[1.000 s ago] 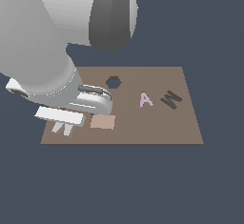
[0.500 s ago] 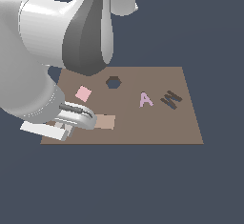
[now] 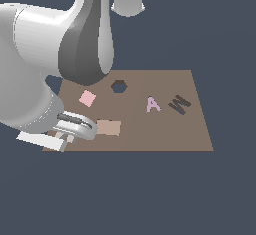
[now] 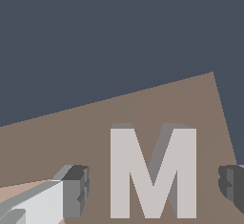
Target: Insert a designated object into the corresponding slot on a board.
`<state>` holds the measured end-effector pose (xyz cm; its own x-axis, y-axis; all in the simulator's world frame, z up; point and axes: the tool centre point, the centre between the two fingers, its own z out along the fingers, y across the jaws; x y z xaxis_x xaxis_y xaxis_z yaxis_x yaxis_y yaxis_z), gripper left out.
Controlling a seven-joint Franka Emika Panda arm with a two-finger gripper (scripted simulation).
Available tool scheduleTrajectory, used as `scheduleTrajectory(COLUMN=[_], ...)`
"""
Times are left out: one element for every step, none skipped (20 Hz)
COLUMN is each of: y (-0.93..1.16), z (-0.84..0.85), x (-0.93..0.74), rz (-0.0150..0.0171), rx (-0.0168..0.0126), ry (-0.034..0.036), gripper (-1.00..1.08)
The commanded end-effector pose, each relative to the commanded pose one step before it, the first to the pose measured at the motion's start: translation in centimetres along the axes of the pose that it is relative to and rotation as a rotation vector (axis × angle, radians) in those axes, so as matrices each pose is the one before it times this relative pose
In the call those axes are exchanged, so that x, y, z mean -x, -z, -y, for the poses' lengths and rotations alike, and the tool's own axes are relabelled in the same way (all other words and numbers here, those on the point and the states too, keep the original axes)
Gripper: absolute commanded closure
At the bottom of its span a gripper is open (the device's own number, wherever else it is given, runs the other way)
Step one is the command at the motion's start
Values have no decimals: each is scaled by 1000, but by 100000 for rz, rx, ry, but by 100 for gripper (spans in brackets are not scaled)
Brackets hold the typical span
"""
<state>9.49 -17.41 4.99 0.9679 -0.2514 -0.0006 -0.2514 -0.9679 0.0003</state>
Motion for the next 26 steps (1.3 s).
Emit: scheduleTrajectory(y=[-141, -204, -286, -368, -368, -259, -205, -123, -41, 0, 0, 0, 0, 0, 0, 0, 0, 0, 0, 34, 5, 15, 5, 8, 11, 15], z=[13, 3, 5, 6, 7, -34, 4, 2, 1, 0, 0, 0, 0, 0, 0, 0, 0, 0, 0, -8, -3, 61, 163, 273, 381, 490], x=[-12, -10, -12, -14, -11, -6, -4, -2, -1, 0, 0, 0, 0, 0, 0, 0, 0, 0, 0, -7, 0, -3, -9, -15, -20, -25], rz=[-17, 0, 0, 0, 0, -38, 0, 0, 0, 0, 0, 0, 0, 0, 0, 0, 0, 0, 0, 0, 0, -18, -1, -1, -2, -3], rx=[-10, 0, 0, 0, 0, -22, 0, 0, 0, 0, 0, 0, 0, 0, 0, 0, 0, 0, 0, 0, 0, 5, 1, 1, 2, 2], ry=[13, 0, 0, 0, 0, -53, 0, 0, 0, 0, 0, 0, 0, 0, 0, 0, 0, 0, 0, 0, 0, 168, 478, 798, 1115, 1432], gripper=[-92, -92, -92, -92, -92, -92, -92, -92, -92, 108, 108, 108, 108, 108, 108, 108, 108, 108, 108, 108, 108, 108, 108, 108, 108, 108])
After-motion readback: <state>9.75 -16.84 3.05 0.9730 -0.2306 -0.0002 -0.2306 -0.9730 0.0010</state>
